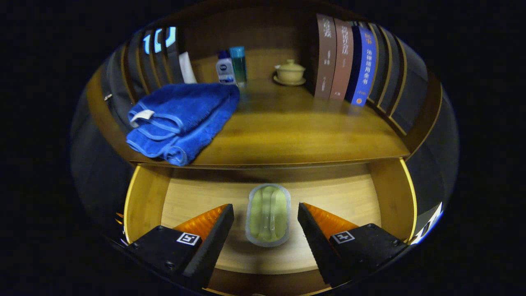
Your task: Pull open the drawer, take out the items inside it, and place them on the countertop above the cabinet.
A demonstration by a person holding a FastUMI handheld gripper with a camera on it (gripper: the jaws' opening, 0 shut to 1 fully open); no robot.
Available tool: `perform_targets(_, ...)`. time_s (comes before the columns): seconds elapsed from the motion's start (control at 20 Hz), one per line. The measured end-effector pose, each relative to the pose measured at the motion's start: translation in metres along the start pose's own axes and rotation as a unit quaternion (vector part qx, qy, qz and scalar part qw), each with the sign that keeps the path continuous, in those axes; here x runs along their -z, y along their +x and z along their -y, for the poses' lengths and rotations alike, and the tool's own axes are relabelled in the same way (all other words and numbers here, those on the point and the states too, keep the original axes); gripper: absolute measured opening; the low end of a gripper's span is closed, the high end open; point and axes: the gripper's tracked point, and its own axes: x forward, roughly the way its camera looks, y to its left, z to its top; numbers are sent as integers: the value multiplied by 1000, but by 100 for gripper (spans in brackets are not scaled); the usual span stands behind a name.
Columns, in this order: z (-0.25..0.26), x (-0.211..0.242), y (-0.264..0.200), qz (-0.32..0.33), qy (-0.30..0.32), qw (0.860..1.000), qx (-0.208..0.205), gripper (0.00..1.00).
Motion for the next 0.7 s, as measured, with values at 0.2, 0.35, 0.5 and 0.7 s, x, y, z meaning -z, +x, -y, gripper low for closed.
perform_targets(0.2, 6, 7, 24, -56, 14, 998, 6, 99)
perform_targets(0.35, 6, 15, 39, -89, 13, 996, 5, 82)
perform_targets(0.5, 9, 26, 53, -110, 8, 994, 13, 56)
perform_targets(0.7, 7, 22, 52, -106, 12, 994, 7, 21)
